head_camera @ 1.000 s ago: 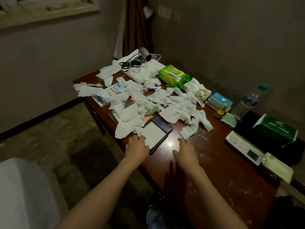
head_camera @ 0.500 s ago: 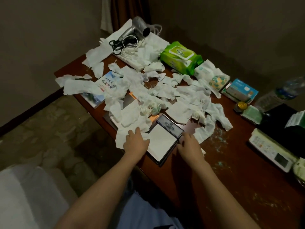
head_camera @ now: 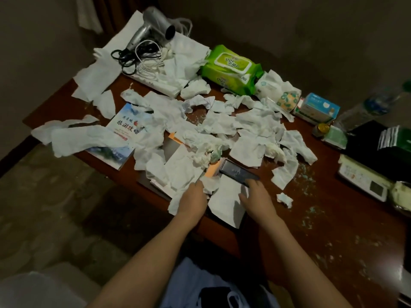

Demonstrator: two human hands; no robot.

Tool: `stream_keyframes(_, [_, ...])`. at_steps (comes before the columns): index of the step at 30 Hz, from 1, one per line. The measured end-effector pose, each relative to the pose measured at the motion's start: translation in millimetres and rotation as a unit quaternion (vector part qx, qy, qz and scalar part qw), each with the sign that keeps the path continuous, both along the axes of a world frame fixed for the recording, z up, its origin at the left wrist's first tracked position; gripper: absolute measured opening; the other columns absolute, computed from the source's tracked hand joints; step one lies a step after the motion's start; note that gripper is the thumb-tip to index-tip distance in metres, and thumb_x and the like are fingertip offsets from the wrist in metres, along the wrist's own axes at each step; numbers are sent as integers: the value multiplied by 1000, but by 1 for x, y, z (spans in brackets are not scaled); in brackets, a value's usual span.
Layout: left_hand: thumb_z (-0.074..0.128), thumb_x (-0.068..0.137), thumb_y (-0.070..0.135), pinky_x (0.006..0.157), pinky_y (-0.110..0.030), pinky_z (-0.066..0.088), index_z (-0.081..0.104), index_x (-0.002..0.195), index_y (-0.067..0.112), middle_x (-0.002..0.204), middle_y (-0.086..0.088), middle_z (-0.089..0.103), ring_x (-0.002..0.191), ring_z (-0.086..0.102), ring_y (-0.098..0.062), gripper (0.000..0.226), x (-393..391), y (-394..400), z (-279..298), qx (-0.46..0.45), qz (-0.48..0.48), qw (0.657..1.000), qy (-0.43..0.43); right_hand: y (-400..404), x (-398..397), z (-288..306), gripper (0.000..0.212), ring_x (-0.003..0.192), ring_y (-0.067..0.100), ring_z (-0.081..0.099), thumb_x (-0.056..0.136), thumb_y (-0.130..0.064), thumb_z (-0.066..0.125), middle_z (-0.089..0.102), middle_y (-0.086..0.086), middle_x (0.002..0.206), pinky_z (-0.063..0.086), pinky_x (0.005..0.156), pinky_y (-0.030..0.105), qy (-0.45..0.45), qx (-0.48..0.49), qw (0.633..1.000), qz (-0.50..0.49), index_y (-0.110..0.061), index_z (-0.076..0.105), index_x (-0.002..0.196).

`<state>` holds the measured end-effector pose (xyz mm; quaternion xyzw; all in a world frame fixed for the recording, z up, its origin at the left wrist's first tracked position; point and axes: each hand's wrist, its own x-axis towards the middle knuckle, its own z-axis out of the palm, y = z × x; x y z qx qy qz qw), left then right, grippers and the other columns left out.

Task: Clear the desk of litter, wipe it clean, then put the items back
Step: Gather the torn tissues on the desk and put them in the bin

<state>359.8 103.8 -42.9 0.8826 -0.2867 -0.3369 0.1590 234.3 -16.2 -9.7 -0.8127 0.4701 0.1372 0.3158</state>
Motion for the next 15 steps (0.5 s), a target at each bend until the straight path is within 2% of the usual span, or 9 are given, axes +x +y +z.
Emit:
stream_keyframes(2, [43,93,9,74,-31,37,51,113,4,113,-14,56,102,54,-31,22,8,2,7,-8,-29,1000,-9,6,7,0,45,122,28,47,95,-19,52,45,15,136,40,96,34,-13,-13,999,-32,-7,42,137])
stream_keyframes(5, [50,90,12,76,-34,39,55,105,6,104,-14,57,100,51,-31,16,17,-2,21,-39,-62,997,-35,15,14,4,46,125,29,45,95,-18,51,44,15,139,38,99,34,-23,-19,997,-69,-7,41,139])
stream_keyframes(8, [48,88,5,73,-33,38,54,95,5,103,-15,53,97,52,-32,9,20,-15,37,-88,-67,994,5,20,15,9,48,126,28,44,95,-19,53,43,13,140,38,101,34,-30,-20,995,-92,-8,40,140])
stream_keyframes(12, [43,87,1,68,-31,36,52,92,6,104,-4,36,83,46,-26,11,13,-44,55,-154,-102,983,15,16,-7,16,45,118,27,48,94,-15,53,45,13,135,41,94,33,-35,-42,985,-161,-9,43,137])
stream_keyframes(15, [43,82,-7,66,-32,32,47,79,10,94,-4,40,78,43,-23,18,-3,-74,61,-194,-148,969,39,3,-36,15,47,120,30,48,94,-20,55,40,15,138,41,95,34,-6,-46,965,-260,-8,41,137])
